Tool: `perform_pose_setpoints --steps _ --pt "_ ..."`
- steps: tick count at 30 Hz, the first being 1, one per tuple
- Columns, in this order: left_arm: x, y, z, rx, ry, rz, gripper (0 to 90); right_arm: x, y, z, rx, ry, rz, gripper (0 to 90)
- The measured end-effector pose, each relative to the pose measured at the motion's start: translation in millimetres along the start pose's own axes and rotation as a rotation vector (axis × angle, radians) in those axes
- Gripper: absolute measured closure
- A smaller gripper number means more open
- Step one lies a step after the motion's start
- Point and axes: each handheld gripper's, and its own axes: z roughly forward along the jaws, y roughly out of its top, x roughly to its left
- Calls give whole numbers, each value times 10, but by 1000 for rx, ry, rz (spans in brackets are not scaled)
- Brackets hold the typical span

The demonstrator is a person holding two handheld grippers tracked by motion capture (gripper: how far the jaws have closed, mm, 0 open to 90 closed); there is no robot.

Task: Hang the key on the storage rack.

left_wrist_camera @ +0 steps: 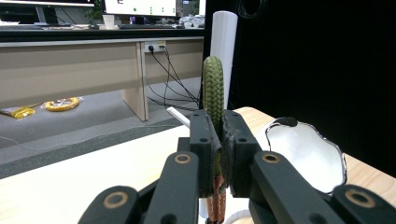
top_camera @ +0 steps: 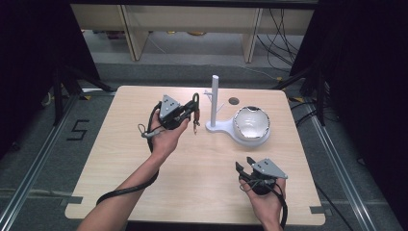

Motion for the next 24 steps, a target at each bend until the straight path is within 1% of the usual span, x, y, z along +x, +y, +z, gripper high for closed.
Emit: perform_pose_setpoints --steps 2,4,5,6,7,8,10,11,12,13,14,15,16,17,18,19,20,21,22,24 --pt "6 -2 15 2 3 0 833 -8 -14 -4 -3 -6 -1 531" --pt "16 -7 36 3 8 -1 833 5 -26 -6 4 0 18 531" --pt "19 -10 42 4 10 -2 833 7 -43 11 -4 -7 14 531" --pt "26 -11 53 4 12 2 833 2 -43 2 9 -6 9 531" --pt "29 -10 60 7 15 0 833 4 -49 5 9 -2 11 531" --pt "16 -15 60 20 24 -29 833 4 -50 5 9 -2 11 532" --pt "26 -10 76 21 28 -26 833 2 -50 -3 6 -5 11 532" --pt "31 -8 85 22 34 -30 832 -7 -53 0 0 -11 0 532" --pt "40 -6 96 22 42 -24 832 -5 -52 -5 3 -7 14 532" --pt "46 -5 108 23 46 -26 833 -18 -56 1 -1 -3 5 532" --pt "52 -6 124 24 50 -27 833 -19 -54 -7 4 -2 12 532" --pt "57 -7 137 27 53 -25 833 -10 -54 -13 5 -10 26 532" --pt "59 -10 149 28 57 -27 833 4 -52 -28 19 -13 43 532" --pt "65 -12 163 29 60 -25 832 1 -51 -29 15 -11 38 533" --pt "71 -16 176 31 64 -28 833 6 -49 -33 18 -10 46 533" --pt "76 -15 183 34 66 -29 833 -26 -51 -18 -1 -5 13 533" --pt "80 -15 194 32 68 -36 832 -22 -52 -17 -3 -2 17 533" --pt "82 -13 198 33 70 -33 833 -25 -51 -17 -3 2 13 534" --pt "83 -12 204 33 72 -32 832 -21 -53 -20 -2 -3 19 534" --pt "77 -13 218 31 71 -34 832 -23 -57 -22 2 -7 16 534"
